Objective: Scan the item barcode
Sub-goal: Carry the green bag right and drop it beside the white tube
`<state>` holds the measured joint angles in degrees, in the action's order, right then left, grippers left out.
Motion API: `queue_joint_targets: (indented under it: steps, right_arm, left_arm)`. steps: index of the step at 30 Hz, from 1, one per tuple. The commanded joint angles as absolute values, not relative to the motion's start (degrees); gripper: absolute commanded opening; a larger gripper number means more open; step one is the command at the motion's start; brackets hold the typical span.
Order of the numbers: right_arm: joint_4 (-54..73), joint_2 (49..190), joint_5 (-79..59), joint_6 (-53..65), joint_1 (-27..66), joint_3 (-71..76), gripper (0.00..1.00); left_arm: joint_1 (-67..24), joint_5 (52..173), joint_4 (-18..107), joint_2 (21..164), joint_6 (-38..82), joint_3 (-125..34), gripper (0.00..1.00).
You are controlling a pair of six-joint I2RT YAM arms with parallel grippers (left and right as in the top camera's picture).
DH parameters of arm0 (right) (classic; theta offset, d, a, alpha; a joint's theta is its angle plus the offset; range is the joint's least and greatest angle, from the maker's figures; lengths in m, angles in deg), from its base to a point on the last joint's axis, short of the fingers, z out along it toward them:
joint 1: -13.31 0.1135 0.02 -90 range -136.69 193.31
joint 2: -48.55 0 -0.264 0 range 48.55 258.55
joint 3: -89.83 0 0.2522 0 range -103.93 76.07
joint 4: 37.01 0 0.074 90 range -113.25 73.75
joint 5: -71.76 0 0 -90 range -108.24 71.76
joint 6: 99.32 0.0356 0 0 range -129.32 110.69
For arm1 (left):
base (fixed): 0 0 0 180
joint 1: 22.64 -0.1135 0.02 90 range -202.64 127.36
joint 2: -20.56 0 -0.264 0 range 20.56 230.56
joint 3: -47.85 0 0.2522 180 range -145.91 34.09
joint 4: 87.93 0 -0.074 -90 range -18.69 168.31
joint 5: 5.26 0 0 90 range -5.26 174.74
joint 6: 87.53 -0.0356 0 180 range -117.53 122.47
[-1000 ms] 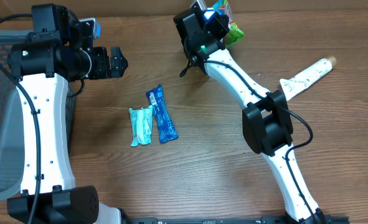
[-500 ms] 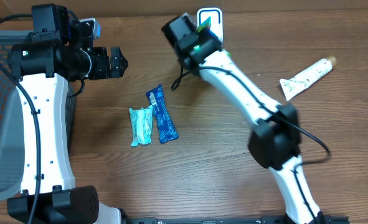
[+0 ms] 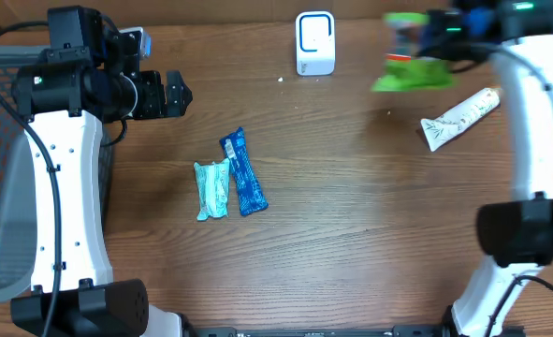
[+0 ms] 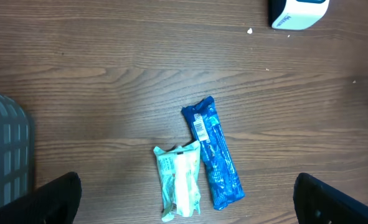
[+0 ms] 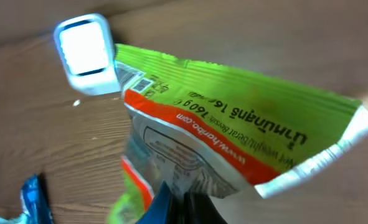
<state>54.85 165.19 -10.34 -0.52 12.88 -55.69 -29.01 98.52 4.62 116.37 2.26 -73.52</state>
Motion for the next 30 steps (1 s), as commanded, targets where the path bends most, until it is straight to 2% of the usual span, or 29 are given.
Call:
queue_joint_targets:
  steps: [1, 10, 16, 17, 20, 21, 27, 30]
  right_arm:
    - [55.4, 164.1, -1.7, 0.7, 5.4, -55.5, 0.04]
    - [52.1, 164.1, -3.2, 0.8, -9.0, -41.2, 0.04]
    - [47.5, 164.1, -2.5, 1.0, -12.4, -30.5, 0.04]
    - [46.9, 164.1, -2.6, 0.9, -12.6, -29.4, 0.08]
    - [46.2, 164.1, -2.7, 0.7, -12.6, -28.1, 0.51]
    - [46.2, 164.1, -2.6, 0.8, -12.6, -28.1, 0.59]
    - [49.1, 163.8, 4.2, -1.2, -12.2, -31.8, 0.68]
    - [52.1, 163.2, 10.5, -3.3, -11.3, -35.9, 0.68]
  left_arm:
    - [-29.0, 99.2, 4.9, 116.8, 1.2, -73.8, 1.00]
    - [-29.0, 99.2, 4.9, 116.8, 1.2, -73.8, 1.00]
    - [-29.0, 99.2, 4.9, 116.8, 1.2, -73.8, 1.00]
    - [-29.0, 99.2, 4.9, 116.8, 1.2, -73.8, 0.99]
    - [-29.0, 99.2, 4.9, 116.8, 1.2, -73.8, 1.00]
    - [-29.0, 99.2, 4.9, 116.8, 1.2, -73.8, 1.00]
    - [-29.0, 99.2, 4.9, 116.8, 1.2, -73.8, 1.00]
    - [-29.0, 99.2, 4.9, 116.8, 1.2, -73.8, 1.00]
